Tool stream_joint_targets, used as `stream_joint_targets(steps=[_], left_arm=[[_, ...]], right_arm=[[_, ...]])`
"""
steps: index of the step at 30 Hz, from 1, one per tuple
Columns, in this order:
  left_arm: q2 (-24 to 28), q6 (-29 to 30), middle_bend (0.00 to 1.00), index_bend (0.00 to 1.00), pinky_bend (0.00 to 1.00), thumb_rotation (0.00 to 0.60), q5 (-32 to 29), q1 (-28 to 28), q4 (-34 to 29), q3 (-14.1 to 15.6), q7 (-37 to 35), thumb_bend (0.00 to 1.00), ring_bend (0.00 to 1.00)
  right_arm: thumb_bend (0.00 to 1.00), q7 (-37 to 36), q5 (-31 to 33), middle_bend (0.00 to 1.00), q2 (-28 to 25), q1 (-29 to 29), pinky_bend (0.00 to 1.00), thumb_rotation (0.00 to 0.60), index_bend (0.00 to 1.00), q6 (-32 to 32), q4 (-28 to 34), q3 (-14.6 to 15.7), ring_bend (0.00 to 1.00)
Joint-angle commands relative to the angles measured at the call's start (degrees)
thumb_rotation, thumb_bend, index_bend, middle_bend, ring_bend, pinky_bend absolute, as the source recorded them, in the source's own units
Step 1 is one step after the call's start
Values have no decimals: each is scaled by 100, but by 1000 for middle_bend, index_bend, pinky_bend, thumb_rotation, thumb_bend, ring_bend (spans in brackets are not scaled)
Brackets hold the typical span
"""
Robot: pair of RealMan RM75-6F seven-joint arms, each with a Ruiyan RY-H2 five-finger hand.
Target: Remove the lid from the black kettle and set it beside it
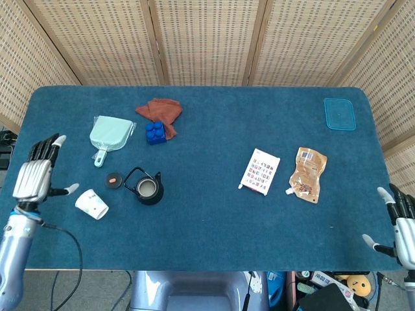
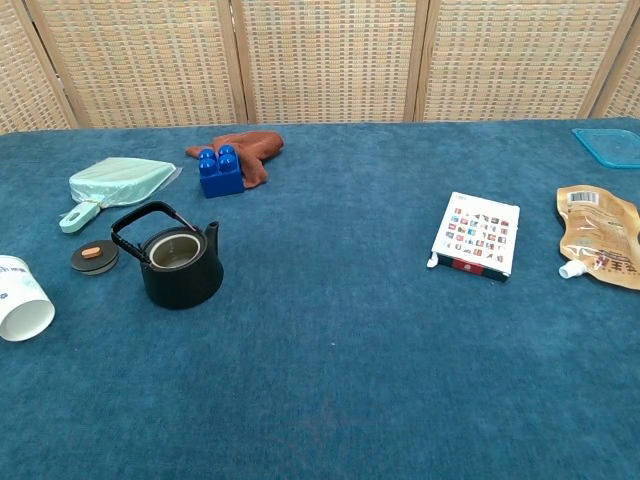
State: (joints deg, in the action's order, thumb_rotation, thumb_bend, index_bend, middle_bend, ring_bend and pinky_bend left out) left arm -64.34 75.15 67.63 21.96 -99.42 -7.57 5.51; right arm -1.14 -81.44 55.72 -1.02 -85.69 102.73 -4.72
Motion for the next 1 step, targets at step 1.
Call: stream_joint_targets(steps=[1], left_arm=[[308,492,0,0,0,600,631,-521,-286,486,-157,128,0]], right_arm=[[0,40,14,0,22,26,0,600,0,-61,4,-19,0]])
